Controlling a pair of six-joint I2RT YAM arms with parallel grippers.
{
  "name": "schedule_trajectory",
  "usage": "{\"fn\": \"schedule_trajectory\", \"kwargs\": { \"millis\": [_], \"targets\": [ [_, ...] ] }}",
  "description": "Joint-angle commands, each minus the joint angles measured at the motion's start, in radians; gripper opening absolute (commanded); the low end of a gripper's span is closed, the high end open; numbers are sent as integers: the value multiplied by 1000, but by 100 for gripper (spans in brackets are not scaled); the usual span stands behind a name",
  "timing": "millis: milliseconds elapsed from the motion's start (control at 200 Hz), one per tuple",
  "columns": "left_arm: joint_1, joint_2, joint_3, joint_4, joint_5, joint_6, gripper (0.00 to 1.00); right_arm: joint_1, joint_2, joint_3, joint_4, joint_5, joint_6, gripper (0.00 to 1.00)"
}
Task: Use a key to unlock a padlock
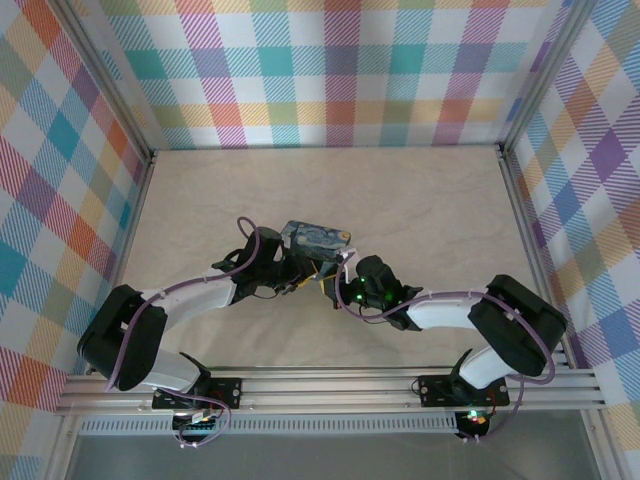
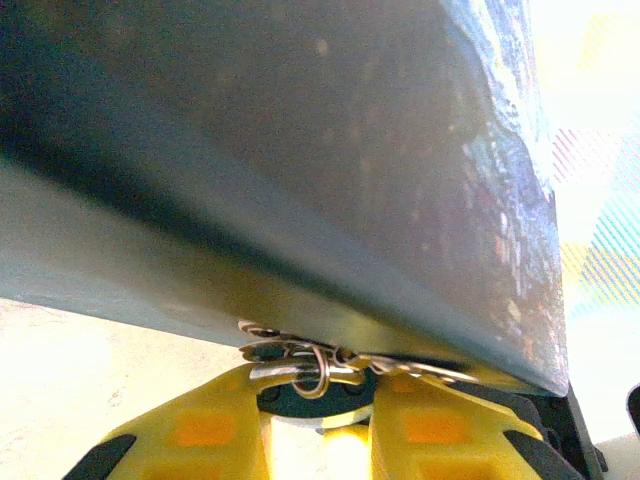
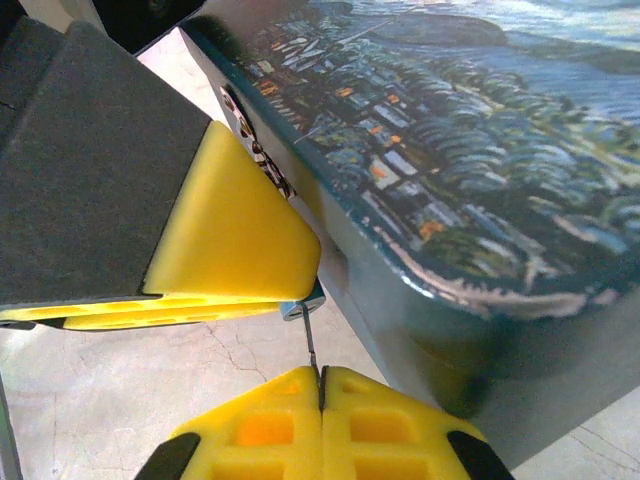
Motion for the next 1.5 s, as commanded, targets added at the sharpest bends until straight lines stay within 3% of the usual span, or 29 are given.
{"fn": "schedule_trajectory", "kwargs": {
  "millis": [0, 270, 550, 910, 1495],
  "targets": [
    [2, -28, 6, 9, 45, 12, 14, 6, 13, 45, 71, 9, -17, 0],
    [-13, -16, 7, 20, 42, 9, 14, 4, 36, 68, 69, -12, -17, 0],
    [-27, -11, 7, 43, 43, -20, 14, 4, 39, 92, 18, 50, -90, 0],
    [-45, 11, 13, 41, 28, -18, 14, -31, 56, 52, 176, -37, -26, 0],
    [-60, 46, 20, 33, -1, 6, 13, -47, 24, 55, 120, -47, -34, 0]
  ]
}}
